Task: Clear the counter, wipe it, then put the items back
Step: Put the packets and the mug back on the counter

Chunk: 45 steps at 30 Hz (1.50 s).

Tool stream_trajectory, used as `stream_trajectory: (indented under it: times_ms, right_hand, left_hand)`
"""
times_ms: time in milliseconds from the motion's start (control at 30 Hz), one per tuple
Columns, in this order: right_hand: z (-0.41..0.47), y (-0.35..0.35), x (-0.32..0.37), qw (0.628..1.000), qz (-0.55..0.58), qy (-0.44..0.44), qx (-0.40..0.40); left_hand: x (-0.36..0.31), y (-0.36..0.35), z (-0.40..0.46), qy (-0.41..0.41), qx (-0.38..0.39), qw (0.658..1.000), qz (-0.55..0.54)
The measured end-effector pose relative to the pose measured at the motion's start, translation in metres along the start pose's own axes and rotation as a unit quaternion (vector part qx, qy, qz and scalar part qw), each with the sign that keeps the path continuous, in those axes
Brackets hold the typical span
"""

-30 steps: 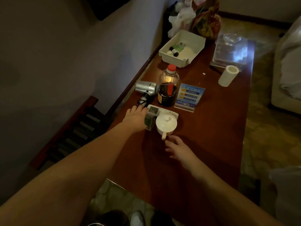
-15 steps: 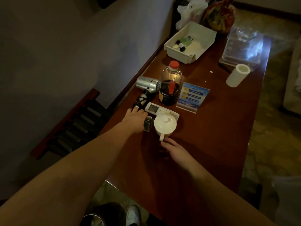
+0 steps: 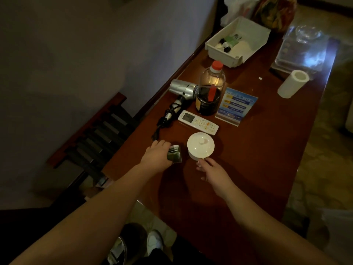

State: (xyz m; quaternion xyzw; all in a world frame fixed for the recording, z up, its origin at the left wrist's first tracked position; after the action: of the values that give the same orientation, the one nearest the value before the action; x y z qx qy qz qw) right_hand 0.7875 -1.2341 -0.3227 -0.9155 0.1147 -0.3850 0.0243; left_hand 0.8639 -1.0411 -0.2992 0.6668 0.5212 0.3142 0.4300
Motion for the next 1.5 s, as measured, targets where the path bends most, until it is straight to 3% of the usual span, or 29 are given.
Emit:
stream_trajectory:
  times_ms: [367, 567, 867, 1500]
  right_hand:
    - [-0.025, 0.001, -0.017, 0.998, -0.052, 0.04, -0.006]
    - [-0.055, -0.035, -0.025, 0.988, -0.13, 0.06, 0.064]
    - [-0.127, -0.136, -0.048, 0.94, -0.265, 0.06, 0.208]
    - [-0.381, -0.365, -0.203, 0.839, -0.334, 0.067, 0.424]
  left_hand:
    - [0.042, -0.014, -0.095, 0.076, -0.057, 0.984, -0.15]
    - [0.082, -0.022, -0.165, 0.139, -0.089, 0.97, -0.18]
    - [0.147, -0.048, -0.317, 0.253, -0.169, 0.923, -0.233]
    - [0.224, -0.134, -0.726, 0.471, -0.255, 0.817, -0.216]
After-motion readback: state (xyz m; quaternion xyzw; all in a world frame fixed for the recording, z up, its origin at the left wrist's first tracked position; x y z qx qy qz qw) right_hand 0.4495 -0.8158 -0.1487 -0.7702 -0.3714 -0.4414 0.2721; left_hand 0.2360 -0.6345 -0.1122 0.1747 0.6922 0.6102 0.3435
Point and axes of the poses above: each hand's wrist, its own z-axis towards the middle knuckle, its own y-axis out of the back of the hand, x = y × z, the point moved 2 cm from there along z, towards the middle knuckle, and after that the axes turned 14 degrees about z, right-handed, at the moved point
